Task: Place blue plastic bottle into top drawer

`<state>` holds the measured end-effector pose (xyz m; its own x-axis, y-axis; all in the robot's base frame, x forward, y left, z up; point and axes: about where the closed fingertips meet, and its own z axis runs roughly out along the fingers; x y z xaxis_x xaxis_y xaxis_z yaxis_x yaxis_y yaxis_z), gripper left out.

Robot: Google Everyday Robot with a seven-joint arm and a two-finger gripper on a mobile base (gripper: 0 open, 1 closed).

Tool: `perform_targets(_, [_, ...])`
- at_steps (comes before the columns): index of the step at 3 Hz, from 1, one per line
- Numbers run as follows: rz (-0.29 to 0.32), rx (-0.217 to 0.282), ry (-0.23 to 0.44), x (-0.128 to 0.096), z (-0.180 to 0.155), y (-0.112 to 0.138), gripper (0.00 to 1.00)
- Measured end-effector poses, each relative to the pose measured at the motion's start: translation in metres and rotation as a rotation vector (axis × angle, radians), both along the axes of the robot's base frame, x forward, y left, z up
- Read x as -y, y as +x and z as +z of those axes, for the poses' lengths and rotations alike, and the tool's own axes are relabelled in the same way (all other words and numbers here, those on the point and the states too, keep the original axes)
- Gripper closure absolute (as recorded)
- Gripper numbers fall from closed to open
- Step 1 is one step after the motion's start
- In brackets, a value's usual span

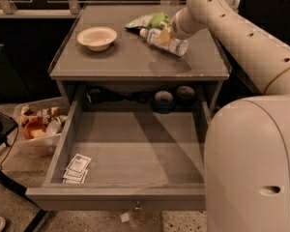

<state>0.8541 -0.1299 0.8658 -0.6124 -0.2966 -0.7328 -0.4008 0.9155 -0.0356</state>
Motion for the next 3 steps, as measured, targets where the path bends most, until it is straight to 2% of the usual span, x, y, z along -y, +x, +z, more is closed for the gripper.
perform_targets(1, [0.103, -0.048, 0.034, -0.01, 0.0, -0.026, 1.0])
perform_targets(2, [0.299, -0.076, -0.003, -0.033, -0.004, -0.059, 1.0])
perform_targets(3, [0.464, -0.052, -0.074, -0.038, -0.002, -0.092, 1.0])
